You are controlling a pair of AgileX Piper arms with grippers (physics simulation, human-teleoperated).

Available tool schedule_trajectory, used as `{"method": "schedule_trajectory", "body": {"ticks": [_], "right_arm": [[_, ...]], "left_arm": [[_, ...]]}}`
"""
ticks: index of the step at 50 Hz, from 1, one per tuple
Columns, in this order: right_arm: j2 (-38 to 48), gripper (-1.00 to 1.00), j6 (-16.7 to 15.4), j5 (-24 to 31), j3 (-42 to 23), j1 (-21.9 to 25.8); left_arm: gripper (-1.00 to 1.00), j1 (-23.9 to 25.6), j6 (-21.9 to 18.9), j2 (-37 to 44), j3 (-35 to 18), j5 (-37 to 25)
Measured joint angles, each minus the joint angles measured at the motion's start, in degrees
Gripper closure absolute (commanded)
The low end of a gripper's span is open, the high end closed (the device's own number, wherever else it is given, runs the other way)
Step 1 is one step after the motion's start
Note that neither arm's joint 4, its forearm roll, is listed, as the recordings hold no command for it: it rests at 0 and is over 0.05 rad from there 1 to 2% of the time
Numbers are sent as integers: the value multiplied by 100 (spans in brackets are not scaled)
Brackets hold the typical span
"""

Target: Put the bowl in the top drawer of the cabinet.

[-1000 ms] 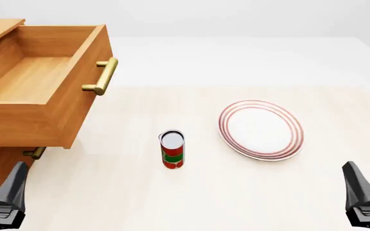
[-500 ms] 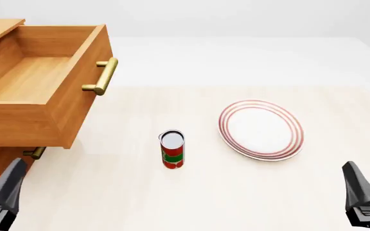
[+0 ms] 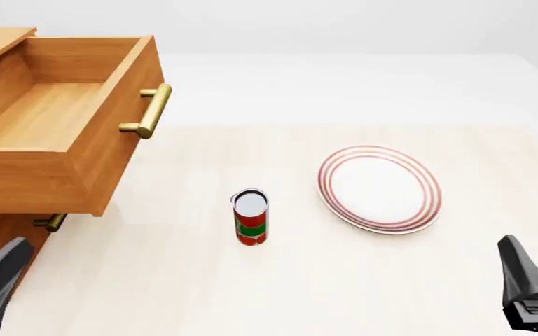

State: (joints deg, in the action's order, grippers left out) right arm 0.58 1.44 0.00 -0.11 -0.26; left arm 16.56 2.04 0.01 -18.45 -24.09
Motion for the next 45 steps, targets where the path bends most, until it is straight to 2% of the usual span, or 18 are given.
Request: {"method": "schedule_trajectory", "body": {"ticks": [10, 21, 45], "right_arm": [[0, -100, 0, 0, 0, 0], [0, -100, 0, 0, 0, 0], [0, -100, 0, 1, 0, 0]], "left_arm": [[-100, 669, 514, 84, -397, -481], [-100, 1309, 1078, 436, -692, -632], [-100, 2337, 1605, 1386, -740, -89]]}}
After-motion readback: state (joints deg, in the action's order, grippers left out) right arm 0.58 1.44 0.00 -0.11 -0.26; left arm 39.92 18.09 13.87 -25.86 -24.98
